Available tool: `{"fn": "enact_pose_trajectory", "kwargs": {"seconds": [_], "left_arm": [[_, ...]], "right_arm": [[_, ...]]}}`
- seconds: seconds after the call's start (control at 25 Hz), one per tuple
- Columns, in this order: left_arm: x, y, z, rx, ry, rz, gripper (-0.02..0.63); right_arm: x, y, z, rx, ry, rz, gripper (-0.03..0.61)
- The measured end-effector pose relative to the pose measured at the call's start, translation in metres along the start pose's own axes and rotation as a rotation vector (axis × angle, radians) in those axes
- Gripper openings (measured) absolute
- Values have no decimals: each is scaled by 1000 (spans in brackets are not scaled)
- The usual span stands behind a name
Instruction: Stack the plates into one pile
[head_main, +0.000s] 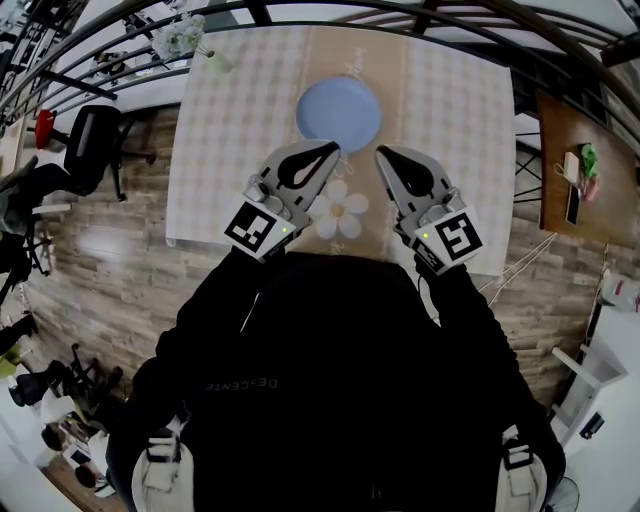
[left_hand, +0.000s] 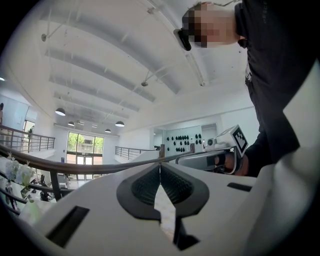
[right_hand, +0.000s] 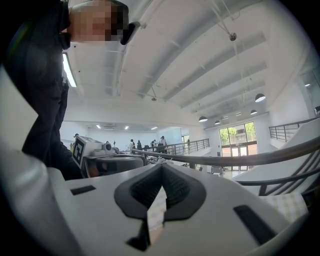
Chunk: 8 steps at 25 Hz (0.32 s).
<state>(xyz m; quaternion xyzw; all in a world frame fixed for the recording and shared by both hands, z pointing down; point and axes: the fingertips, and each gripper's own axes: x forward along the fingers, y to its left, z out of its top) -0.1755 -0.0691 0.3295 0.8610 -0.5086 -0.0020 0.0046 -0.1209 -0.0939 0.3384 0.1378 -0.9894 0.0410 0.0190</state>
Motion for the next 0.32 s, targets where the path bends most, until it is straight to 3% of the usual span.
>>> {"fn": "enact_pose_trajectory", "kwargs": {"seconds": [0.32], "left_arm": [[-4, 5, 1, -5, -1, 10, 20]], "right_arm": [[2, 2, 0, 7, -6, 6, 3]]}}
